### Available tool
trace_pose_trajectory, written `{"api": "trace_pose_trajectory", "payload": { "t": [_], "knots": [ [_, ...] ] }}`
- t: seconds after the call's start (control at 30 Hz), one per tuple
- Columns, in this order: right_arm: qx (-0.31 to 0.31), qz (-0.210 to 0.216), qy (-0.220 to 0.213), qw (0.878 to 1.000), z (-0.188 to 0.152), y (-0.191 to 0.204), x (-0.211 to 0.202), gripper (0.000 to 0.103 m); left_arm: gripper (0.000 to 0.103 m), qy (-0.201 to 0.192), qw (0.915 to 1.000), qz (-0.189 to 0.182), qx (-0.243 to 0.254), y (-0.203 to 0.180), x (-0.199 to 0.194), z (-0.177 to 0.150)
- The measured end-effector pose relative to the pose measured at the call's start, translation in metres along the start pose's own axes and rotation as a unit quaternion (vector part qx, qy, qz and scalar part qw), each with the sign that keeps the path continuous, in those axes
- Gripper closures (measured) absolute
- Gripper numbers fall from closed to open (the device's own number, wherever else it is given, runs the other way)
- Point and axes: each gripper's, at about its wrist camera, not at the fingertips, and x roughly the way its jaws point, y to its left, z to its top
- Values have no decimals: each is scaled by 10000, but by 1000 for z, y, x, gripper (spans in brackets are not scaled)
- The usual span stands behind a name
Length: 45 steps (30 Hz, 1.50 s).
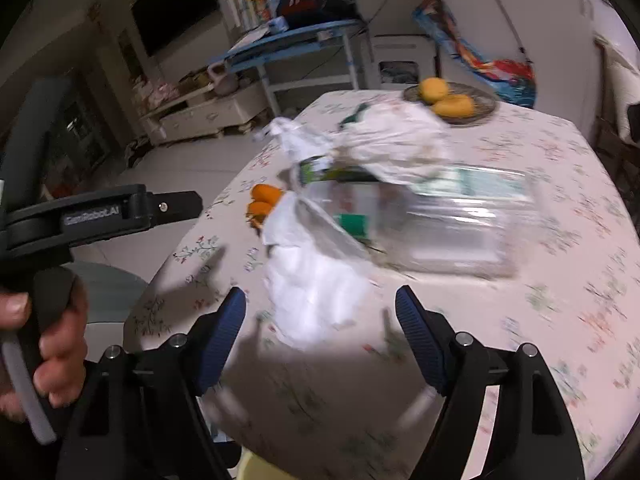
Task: Collect trash
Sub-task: 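Grasp the white plastic bag with the right gripper and lift it, then grasp the orange carrot with the left gripper while the right gripper holds the white bag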
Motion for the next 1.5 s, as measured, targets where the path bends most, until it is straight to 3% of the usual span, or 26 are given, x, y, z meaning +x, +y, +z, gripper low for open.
{"api": "trace_pose_trajectory", "payload": {
  "t": [0.03, 0.07, 0.13, 0.23, 0.37, 0.53, 0.63, 0.77, 0.87, 0.9, 1.0, 1.37, 1.5],
  "knots": [
    [-103, -78, 66, 9999, 2, 3, 7, 36, 21, 4, 10000, 10, 2, 1, 1, 0],
    [-148, -70, 181, 9997, 2, 3, 14, 52, 21, 6, 10000, 15, 4, 1, 2, 1],
    [-175, -40, 320, 9993, 0, 1, 21, 72, 21, 15, 10000, -8, 12, 1, 3, 0],
    [-290, -3, 375, 9989, -7, -5, 10, 87, 21, 58, 9999, -53, 120, -6, 10, 1],
    [-184, -35, 441, 9989, -20, -26, -17, 89, 21, 83, 9991, -80, 406, -26, 20, 1],
    [414, -23, 460, 9981, -38, -55, -37, 89, 22, 6, 9980, -14, 631, -47, 30, 3],
    [618, 67, 502, 9968, -42, -60, -35, 89, 33, 99, 9967, -35, 803, -57, 41, 5],
    [692, 139, 478, 9964, -46, -61, -35, 88, 66, 299, 9949, -176, 945, -63, 56, 1],
    [761, 198, 452, 9959, -47, -62, -34, 88, 72, 204, 9945, -258, 992, -62, 58, 2],
    [775, 212, 442, 9958, -47, -63, -34, 88, 84, 184, 9947, -312, 965, -60, 58, 2],
    [808, 263, 395, 9956, -46, -65, -35, 86, 92, 286, 9947, -490, 862, -52, 59, 2],
    [765, 366, 221, 9962, -45, -60, -42, 86, 97, 314, 9918, -749, 987, -40, 29, -18],
    [790, 376, 220, 9959, -49, -59, -42, 86, 76, 352, 9914, -577, 1117, -47, 31, -25]
  ]
}}
